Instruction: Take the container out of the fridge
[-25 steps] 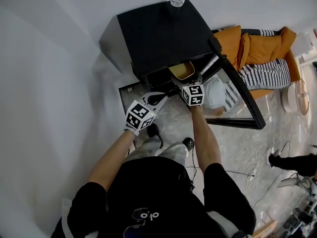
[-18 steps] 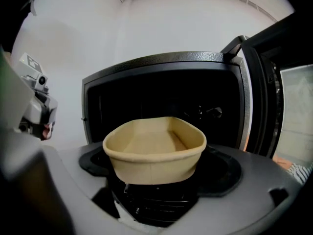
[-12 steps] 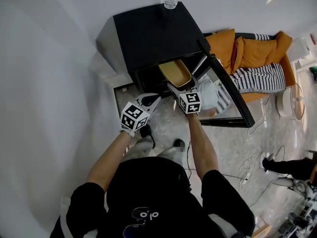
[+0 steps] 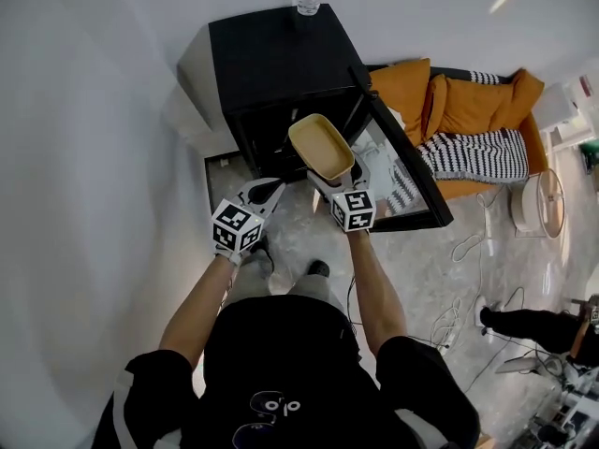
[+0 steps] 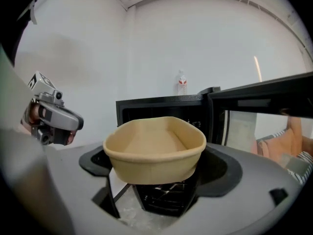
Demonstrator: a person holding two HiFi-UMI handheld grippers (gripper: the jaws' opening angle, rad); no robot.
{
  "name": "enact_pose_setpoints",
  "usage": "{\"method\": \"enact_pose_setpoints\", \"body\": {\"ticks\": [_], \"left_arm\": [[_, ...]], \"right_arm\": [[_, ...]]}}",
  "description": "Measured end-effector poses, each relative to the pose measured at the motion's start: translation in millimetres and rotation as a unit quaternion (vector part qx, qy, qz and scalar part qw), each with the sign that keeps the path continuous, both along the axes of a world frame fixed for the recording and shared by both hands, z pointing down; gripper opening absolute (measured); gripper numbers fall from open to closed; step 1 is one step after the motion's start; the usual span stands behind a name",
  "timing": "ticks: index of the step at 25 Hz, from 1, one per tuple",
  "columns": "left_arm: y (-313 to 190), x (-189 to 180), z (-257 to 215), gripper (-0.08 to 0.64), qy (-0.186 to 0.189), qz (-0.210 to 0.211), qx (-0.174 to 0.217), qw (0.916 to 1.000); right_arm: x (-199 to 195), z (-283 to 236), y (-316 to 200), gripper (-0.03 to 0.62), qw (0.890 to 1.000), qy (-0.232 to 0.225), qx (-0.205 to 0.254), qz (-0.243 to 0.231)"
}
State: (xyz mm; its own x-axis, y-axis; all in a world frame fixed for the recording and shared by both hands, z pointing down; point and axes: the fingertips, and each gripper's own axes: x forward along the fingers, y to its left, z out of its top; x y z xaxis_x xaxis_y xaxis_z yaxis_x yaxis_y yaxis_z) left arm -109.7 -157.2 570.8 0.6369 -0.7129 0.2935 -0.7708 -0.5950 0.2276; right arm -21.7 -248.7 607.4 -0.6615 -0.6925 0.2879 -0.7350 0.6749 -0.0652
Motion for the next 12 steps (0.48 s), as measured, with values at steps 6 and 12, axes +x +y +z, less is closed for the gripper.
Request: {"method": "enact_pose_setpoints", "body": {"ticks": [6,12], "left_arm": [[26.7,12.7,-14.5,-0.002,0.003,-0.053,0.014,0.9985],[48.6,41.3,-22.0,-0.002,0.001,-0.089,0.024,0.9957]], "right_arm": [[28.9,-27.9,26.6,0.523,1.000,0.001,0.004,-0.025],[52.3,-48.4,46.4,0.523,0.999,0.009,0.011,-0.051]]}}
